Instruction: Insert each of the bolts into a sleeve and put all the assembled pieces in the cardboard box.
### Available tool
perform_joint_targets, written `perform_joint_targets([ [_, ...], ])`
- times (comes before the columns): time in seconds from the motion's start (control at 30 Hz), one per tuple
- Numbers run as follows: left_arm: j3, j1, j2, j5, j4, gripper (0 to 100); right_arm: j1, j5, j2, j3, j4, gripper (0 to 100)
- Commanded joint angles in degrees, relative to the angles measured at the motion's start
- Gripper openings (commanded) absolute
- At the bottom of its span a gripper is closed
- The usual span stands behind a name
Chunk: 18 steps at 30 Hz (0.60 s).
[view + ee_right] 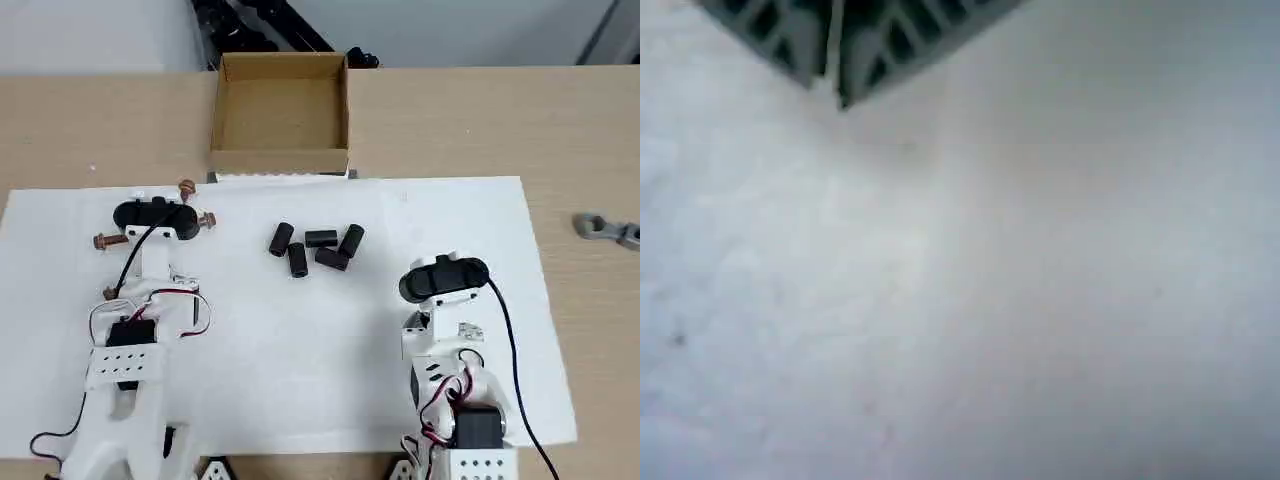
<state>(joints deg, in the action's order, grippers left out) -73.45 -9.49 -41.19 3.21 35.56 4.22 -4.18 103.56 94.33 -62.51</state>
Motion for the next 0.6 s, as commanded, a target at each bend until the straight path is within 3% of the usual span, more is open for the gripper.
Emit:
perform_joint_targets([
  [0.0, 0.3, 0.2, -1.1, 0.1, -1.1, 1, 0.7, -0.4, 0.4, -0.3, 1.5, 0.8],
  [0.57, 0.7, 0.4, -1.1, 0.1, -1.1, 1, 0.7, -0.5, 0.4, -0.3, 1.5, 0.8],
])
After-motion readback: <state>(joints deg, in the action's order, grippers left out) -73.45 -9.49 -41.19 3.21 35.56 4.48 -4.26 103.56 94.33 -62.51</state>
